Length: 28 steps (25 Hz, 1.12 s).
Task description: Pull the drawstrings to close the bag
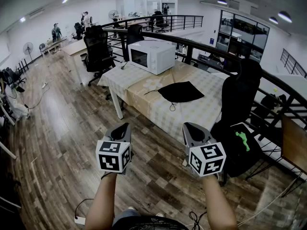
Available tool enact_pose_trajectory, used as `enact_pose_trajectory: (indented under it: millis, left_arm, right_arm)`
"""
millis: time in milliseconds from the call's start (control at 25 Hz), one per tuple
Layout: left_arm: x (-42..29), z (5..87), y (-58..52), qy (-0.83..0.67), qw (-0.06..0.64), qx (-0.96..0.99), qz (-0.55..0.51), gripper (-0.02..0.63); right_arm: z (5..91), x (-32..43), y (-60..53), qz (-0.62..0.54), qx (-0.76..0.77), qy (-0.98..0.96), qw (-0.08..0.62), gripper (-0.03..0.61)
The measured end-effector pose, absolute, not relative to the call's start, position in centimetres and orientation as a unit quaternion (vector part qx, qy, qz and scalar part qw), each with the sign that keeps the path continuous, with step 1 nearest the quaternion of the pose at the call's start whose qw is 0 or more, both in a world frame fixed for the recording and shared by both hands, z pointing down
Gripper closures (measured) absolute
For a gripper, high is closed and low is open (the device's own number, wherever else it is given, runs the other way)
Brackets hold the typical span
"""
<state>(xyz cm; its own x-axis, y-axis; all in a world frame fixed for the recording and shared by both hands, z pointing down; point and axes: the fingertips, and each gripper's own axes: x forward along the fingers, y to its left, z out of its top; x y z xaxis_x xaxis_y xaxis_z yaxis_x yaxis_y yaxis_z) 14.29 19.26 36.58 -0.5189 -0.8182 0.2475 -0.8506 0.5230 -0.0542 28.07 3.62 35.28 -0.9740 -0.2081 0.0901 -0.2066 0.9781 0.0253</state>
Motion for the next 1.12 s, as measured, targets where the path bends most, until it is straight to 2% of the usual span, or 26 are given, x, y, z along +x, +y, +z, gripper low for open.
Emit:
enact_pose_trajectory:
  millis: [680, 1000, 1120]
  left_arm:
    - [11.6, 37.8, 18.8, -0.866, 0.102, 0.486, 0.067, 0.578]
    - [6.0, 38.2, 17.2, -0.861, 0.105, 0.494, 0.06, 0.573]
    - [3.3, 38.4, 16.3, -0.856, 0.109, 0.502, 0.06, 0.544]
  right_arm:
    - [36.2, 25.7, 3.6, 0.0, 0.109, -0.993, 0.041, 0.554]
    - [36.5, 20.5, 2.4, -0.003, 0.114, -0.992, 0.046, 0.552]
    - [36.6, 18.0, 1.7, 0.001, 0.122, -0.991, 0.047, 0.545]
